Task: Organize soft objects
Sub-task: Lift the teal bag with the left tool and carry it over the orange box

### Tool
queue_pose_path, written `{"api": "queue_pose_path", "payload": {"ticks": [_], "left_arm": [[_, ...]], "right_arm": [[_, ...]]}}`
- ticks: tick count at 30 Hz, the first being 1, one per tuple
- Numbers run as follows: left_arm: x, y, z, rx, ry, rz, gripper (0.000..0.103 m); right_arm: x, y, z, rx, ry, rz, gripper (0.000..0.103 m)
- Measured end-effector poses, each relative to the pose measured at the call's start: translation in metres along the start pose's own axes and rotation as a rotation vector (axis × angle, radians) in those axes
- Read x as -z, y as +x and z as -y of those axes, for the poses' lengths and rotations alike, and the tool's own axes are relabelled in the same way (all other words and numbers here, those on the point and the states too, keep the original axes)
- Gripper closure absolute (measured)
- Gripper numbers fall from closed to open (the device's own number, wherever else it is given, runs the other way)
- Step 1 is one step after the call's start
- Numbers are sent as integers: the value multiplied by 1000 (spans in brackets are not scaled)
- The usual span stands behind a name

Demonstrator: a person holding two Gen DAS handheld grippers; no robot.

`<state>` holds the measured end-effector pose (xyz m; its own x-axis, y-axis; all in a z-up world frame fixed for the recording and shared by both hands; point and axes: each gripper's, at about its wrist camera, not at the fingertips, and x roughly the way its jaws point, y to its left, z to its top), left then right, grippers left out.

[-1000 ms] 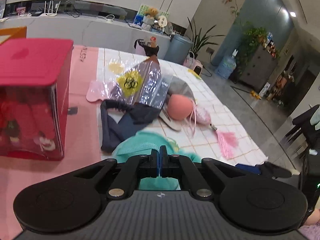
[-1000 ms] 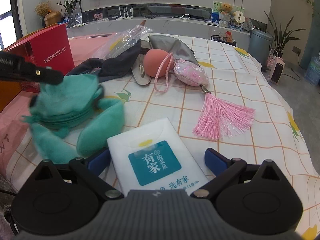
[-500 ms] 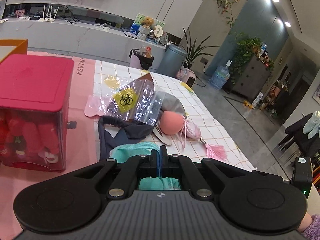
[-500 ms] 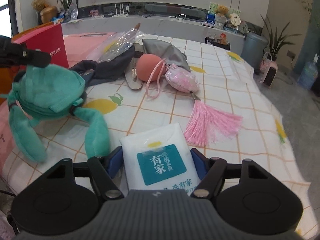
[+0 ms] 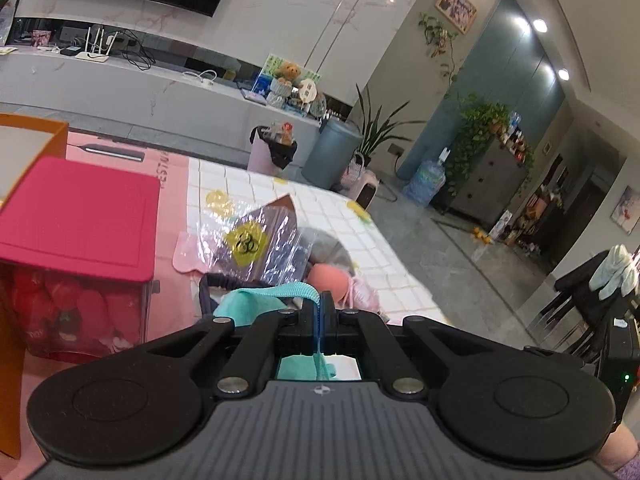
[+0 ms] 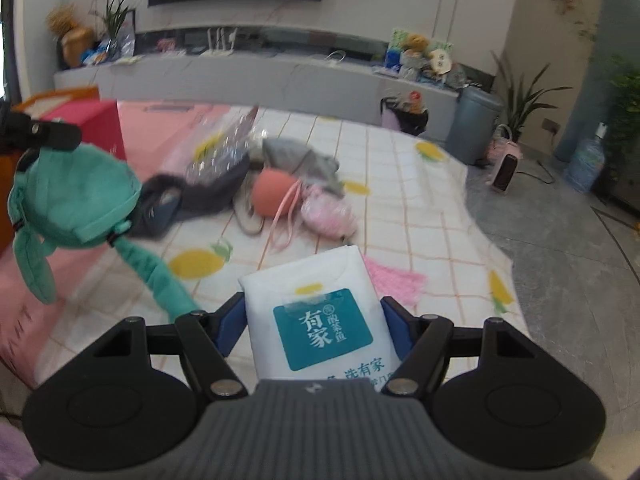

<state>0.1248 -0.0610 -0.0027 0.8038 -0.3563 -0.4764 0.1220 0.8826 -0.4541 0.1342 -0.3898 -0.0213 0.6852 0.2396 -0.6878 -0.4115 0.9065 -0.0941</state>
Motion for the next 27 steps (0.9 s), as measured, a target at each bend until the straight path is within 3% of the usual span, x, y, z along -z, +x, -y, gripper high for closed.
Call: {"api": "queue_pose_path", "payload": {"ticks": [9,13,22,27], "left_arm": [[-24,-43,4,61,-22,89,103],[-29,-68,11,-21,20,194,103],[-66,-131,-4,-134,20,334,103],[-73,-177,-30,-223,20,451,103]], "right_arm": [[-40,-46,-27,-47,58,136,33],[-65,-65,-57,-49,10,174,32],[-125,-98,-154,-75,-163,281,32],[-149,-101,-215,-165,-207,339,32]]}}
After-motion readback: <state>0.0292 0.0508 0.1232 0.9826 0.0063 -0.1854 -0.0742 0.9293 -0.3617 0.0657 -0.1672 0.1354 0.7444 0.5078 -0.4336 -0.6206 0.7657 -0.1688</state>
